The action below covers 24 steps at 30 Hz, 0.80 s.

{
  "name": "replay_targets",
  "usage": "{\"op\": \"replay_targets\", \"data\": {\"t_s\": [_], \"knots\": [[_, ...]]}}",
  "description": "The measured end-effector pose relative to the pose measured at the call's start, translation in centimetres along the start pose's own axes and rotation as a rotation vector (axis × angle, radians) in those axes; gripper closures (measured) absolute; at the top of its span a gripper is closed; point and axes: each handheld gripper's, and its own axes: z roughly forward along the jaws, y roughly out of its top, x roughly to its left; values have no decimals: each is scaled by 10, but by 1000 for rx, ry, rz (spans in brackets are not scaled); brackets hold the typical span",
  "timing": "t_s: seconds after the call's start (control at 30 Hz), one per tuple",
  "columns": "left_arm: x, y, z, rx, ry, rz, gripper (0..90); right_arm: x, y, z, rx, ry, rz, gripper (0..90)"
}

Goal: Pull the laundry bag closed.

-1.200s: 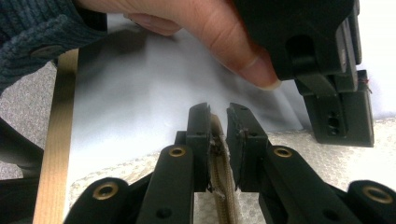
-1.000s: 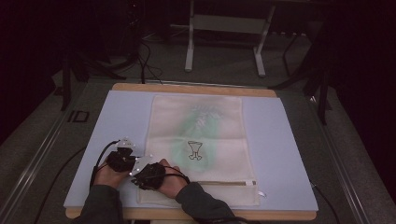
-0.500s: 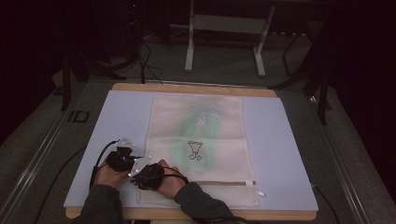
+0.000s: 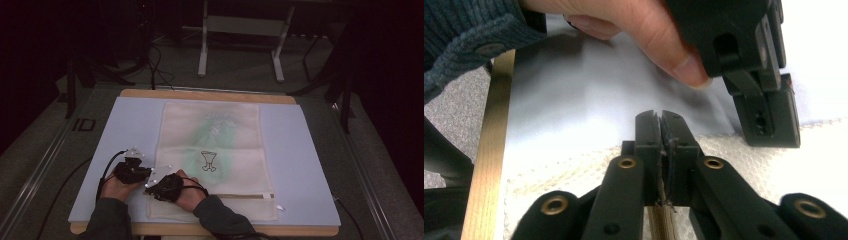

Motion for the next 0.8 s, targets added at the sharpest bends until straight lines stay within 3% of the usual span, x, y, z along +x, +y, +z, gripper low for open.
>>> {"op": "replay_targets", "data": {"t_s": [0.3,0.4,0.57,0.8], "knots": [[1,0,0,2,-5,4,895,3,6,14,27,0,-13,799],[1,0,0,2,-5,3,895,6,9,24,57,-28,-37,794],[1,0,0,2,-5,4,895,10,12,24,70,-50,-71,812],[1,0,0,-4,-7,-2,895,9,13,12,30,-26,-65,813]]}}
